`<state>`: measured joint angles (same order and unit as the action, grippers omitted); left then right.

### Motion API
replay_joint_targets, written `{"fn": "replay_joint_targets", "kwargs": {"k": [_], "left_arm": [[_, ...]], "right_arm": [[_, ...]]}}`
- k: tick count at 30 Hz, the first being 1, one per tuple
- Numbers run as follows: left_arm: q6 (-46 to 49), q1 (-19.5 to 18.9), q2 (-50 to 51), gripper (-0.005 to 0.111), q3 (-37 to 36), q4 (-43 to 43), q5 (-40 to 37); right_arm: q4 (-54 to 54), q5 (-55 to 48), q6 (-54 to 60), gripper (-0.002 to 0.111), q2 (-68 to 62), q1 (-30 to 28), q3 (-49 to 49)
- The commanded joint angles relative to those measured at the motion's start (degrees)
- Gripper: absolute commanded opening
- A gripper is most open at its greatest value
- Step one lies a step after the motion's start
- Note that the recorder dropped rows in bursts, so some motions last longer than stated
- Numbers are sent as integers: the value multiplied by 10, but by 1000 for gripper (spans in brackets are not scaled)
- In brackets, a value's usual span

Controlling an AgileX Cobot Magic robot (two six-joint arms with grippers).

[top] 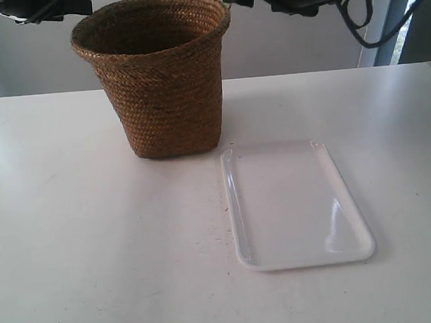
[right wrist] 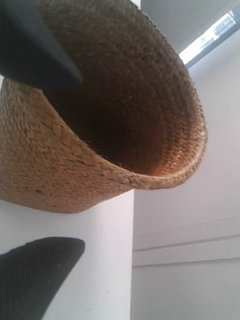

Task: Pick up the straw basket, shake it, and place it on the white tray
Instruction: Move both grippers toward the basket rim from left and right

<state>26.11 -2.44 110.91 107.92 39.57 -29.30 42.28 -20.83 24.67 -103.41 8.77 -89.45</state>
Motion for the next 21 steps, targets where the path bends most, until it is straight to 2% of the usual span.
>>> {"fn": "replay_joint_targets", "kwargs": {"k": [1, 16, 21], "left_arm": [[-13, 3, 17, 66, 1, 6, -9], [-21, 4, 34, 66, 1, 6, -1], [-21, 4, 34, 66, 1, 6, 1]], "right_arm": [[3, 9, 6, 76, -12, 15, -1], [22, 83, -1, 76, -40, 33, -1], [85, 93, -1, 76, -69, 35, -8]]}}
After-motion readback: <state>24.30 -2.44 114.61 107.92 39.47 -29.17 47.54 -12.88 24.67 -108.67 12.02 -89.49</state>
